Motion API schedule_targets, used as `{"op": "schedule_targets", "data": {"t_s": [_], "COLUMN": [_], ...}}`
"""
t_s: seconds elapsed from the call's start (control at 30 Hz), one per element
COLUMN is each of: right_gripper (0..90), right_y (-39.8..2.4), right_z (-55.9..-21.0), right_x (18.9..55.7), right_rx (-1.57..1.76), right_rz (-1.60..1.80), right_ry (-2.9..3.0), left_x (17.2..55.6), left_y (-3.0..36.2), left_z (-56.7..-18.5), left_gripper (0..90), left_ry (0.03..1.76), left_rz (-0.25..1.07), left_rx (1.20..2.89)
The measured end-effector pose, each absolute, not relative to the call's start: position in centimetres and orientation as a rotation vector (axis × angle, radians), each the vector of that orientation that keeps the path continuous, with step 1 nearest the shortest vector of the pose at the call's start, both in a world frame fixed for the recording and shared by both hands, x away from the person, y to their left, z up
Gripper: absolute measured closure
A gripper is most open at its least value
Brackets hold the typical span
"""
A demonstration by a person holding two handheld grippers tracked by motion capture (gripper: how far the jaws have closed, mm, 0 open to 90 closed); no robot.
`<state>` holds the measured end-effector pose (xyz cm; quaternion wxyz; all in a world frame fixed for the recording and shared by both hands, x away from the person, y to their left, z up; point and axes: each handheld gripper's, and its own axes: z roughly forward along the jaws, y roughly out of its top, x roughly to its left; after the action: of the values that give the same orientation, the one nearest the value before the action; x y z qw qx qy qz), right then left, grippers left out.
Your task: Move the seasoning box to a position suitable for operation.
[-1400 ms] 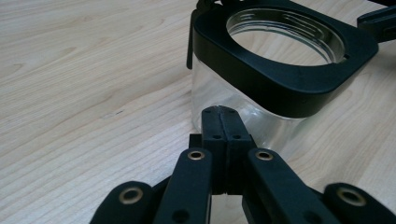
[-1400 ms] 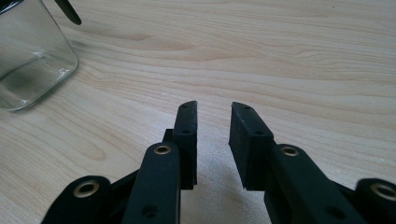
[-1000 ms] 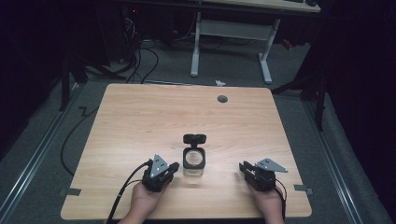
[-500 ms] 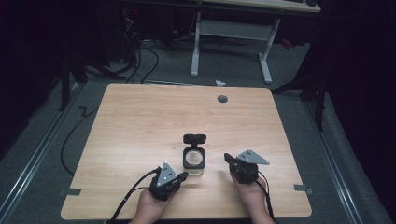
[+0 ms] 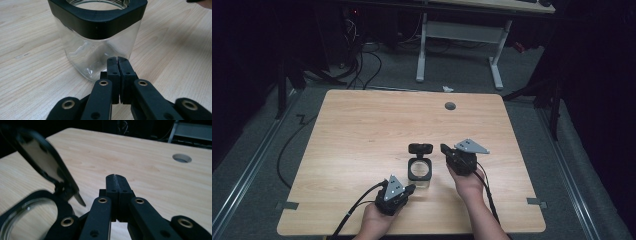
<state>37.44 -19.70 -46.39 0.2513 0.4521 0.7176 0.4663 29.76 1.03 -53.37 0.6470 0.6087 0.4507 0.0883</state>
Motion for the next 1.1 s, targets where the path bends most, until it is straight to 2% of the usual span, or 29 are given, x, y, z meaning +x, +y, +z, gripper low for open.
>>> {"op": "schedule_targets", "data": {"t_s": [0.33, 1.1], "right_gripper": [90.0, 90.0], "right_y": [-17.5, -17.2], "right_z": [-44.5, -45.5], "right_x": [38.4, 36.9], "right_rx": [1.157, 1.109], "right_rz": [1.307, 1.307], "right_ry": [1.962, 2.0], "left_x": [29.7, 29.8], "left_y": [1.0, 0.9], "left_z": [-53.4, -53.5], "left_gripper": [88.9, 89.7], "left_ry": [1.018, 1.024], "left_rz": [0.196, 0.195], "left_rx": [1.396, 1.399]}}
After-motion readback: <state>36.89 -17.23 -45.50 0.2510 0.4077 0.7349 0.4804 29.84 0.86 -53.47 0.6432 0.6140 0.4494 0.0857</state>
